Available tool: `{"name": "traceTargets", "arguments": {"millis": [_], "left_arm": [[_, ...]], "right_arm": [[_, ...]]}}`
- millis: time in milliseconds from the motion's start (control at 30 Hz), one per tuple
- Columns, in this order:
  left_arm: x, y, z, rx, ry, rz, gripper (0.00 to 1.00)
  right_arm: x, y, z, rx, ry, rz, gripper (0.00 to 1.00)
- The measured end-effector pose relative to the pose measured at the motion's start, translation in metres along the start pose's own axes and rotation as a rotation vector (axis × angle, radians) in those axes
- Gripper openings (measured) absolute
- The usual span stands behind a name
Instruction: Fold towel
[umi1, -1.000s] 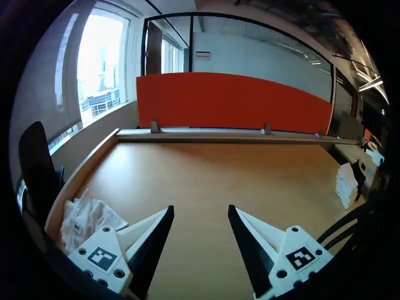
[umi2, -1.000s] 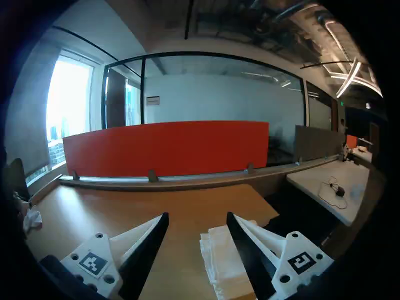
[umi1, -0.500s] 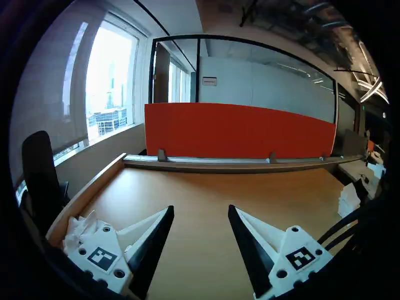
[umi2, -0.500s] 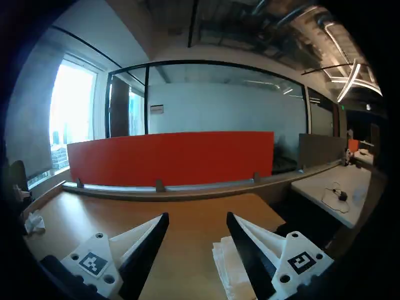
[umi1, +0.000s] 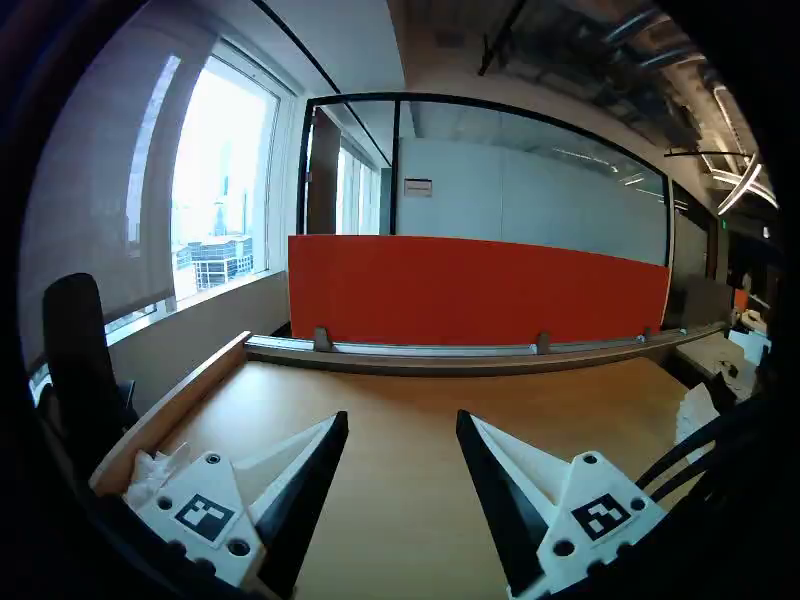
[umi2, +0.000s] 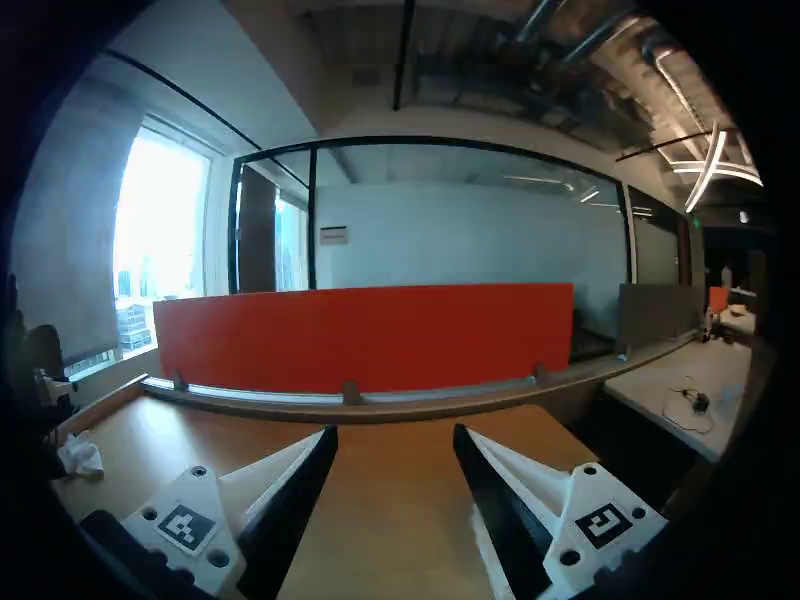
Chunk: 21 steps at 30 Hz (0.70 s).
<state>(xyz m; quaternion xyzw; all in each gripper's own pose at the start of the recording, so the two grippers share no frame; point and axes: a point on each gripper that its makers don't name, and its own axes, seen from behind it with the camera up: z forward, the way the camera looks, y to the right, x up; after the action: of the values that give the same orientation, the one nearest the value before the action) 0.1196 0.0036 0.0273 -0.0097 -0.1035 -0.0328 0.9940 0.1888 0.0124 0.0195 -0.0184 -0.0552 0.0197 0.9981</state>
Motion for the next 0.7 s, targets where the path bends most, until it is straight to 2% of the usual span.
{"name": "traceTargets", "arguments": {"millis": [300,567,700], "left_arm": [[0.006,0.001,0.002,-0.015,0.022,-0.014,0.79],[0.005,0.009,0.003,-0.046,0.045,-0.002,0.79],[0.001,0.008,0.003,-0.050,0.052,0.007,0.79]], "right_arm": [[-0.005,-0.015,0.003,0.010,-0.015,-0.001,0.89],[0.002,-0.018,0.000,-0.003,-0.021,0.022,0.89],[0.005,-0.019,-0.002,-0.006,-0.015,0.023,0.89]]}}
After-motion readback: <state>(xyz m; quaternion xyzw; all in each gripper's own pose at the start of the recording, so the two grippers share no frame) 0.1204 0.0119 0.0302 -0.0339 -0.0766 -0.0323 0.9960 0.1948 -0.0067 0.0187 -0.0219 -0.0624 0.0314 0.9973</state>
